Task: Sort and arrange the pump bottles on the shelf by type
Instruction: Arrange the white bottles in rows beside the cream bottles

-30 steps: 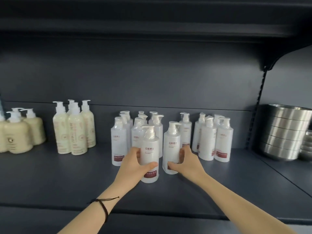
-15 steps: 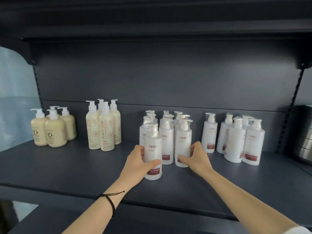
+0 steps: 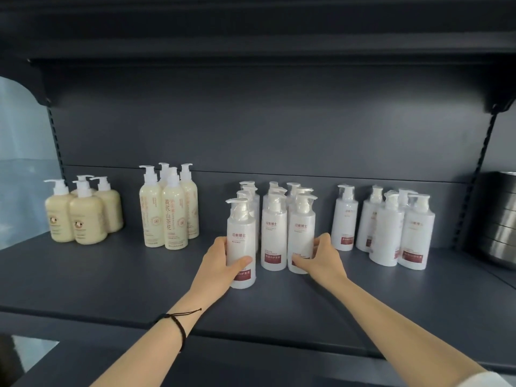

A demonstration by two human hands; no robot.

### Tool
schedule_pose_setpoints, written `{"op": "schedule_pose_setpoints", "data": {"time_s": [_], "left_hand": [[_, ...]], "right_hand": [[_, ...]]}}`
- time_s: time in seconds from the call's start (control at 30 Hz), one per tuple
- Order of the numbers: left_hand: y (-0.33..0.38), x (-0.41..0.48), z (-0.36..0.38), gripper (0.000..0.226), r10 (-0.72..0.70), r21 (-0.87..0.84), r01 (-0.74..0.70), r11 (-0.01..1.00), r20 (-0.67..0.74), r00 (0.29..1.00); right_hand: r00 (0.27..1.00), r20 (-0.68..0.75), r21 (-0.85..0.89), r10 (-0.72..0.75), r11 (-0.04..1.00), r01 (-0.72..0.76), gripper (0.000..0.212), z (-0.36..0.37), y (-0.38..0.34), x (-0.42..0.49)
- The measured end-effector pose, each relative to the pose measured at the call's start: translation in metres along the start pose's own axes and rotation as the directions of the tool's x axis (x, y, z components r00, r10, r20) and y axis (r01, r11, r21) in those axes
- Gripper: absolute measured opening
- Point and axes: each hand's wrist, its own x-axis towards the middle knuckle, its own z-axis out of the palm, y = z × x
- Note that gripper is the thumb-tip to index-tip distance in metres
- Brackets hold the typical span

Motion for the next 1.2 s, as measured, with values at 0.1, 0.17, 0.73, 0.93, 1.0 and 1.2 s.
{"op": "schedule_pose_setpoints", "data": {"time_s": [0.1, 0.17, 0.73, 0.93, 1.0, 1.2], "left_hand": [[-0.002, 0.001, 0.0, 0.055, 0.012, 0.015, -0.012, 1.0, 0.0, 1.0], [-0.003, 0.0, 0.0, 0.056, 0.022, 0.026, -0.023, 0.999, 0.012, 1.0], [-0.002, -0.023, -0.021, 0.038, -0.194, 0.637, 0.105, 0.764, 0.073, 0.978], [0.028, -0.039, -0.005, 0.026, 0.083, 0.729, -0.238, 0.641, 0.242, 0.967], [0.039, -0.044, 0.012, 0.031, 0.202, 0.653, -0.359, 0.666, 0.306, 0.93], [0.069, -0.038, 0.084, 0.044, 0.522, 0.615, -0.634, 0.47, 0.385, 0.761]], "right_hand": [[1.0, 0.012, 0.008, -0.002, 1.0, 0.002, 0.052, -0.001, -0.001, -0.002], [1.0, 0.024, 0.018, -0.008, 1.0, 0.008, 0.05, -0.002, -0.002, -0.004], [0.988, 0.14, -0.416, -0.07, 0.901, 0.123, 0.041, -0.042, -0.01, -0.059], [0.995, 0.097, -0.537, -0.004, 0.842, 0.056, 0.034, -0.067, 0.007, -0.081], [0.995, 0.1, -0.572, 0.0, 0.818, 0.057, 0.038, -0.078, 0.01, -0.087], [0.997, 0.066, -0.718, -0.025, 0.693, 0.065, 0.047, -0.119, 0.03, -0.099]]}}
